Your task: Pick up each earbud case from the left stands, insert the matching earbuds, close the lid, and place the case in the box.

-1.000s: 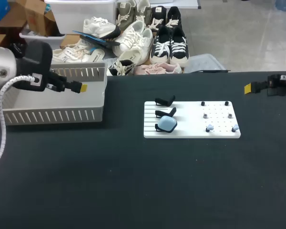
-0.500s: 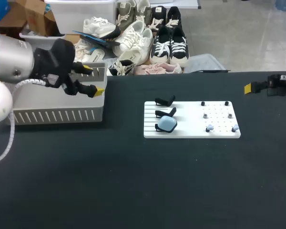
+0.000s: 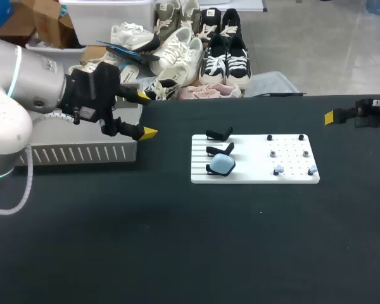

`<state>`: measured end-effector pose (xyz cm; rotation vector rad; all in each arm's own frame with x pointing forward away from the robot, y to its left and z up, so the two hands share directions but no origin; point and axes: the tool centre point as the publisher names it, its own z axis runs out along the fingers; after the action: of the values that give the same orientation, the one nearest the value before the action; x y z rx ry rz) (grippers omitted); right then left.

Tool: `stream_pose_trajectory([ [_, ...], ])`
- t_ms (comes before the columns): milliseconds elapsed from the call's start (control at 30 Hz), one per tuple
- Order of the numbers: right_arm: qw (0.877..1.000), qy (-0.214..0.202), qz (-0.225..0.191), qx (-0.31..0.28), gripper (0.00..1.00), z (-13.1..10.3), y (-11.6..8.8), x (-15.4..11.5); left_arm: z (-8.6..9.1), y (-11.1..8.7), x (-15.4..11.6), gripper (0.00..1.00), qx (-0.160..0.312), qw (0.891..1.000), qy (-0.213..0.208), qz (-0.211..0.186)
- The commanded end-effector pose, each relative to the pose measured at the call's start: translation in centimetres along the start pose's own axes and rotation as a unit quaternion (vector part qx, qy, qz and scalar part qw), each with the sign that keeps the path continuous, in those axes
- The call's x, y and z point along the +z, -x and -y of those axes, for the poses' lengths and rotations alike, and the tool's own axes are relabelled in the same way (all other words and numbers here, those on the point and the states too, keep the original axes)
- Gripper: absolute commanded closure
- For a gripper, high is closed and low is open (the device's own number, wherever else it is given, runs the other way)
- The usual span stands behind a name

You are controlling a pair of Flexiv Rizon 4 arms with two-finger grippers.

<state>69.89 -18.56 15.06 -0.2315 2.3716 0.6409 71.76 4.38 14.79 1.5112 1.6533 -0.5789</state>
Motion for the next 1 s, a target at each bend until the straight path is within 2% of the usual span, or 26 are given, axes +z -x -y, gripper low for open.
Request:
stream_pose_trajectory([
  [33, 1.0, 0.002, -0.001, -0.001, 0.0, 0.1, 0.1, 0.1, -0.5, 0.3, 2.3, 0.0, 0.005, 1.0, -0.018, 0.015],
  [333, 1.0, 0.002, -0.001, -0.001, 0.0, 0.1, 0.1, 0.1, 1.3, 1.9, 5.5, 0.0, 0.015, 0.997, -0.054, 0.046],
  [467, 1.0, 0.002, -0.001, -0.001, 0.0, 0.1, 0.1, 0.1, 2.3, 1.6, 6.7, 0.0, 0.024, 0.997, -0.065, 0.041],
  [767, 1.0, 0.002, -0.001, -0.001, 0.0, 0.1, 0.1, 0.1, 3.3, 0.8, 9.1, 0.0, 0.006, 0.996, -0.076, 0.039],
  [1000, 1.0, 0.002, -0.001, -0.001, 0.0, 0.1, 0.1, 0.1, 4.7, 0.5, 11.0, 0.0, -0.004, 0.995, -0.088, 0.042],
])
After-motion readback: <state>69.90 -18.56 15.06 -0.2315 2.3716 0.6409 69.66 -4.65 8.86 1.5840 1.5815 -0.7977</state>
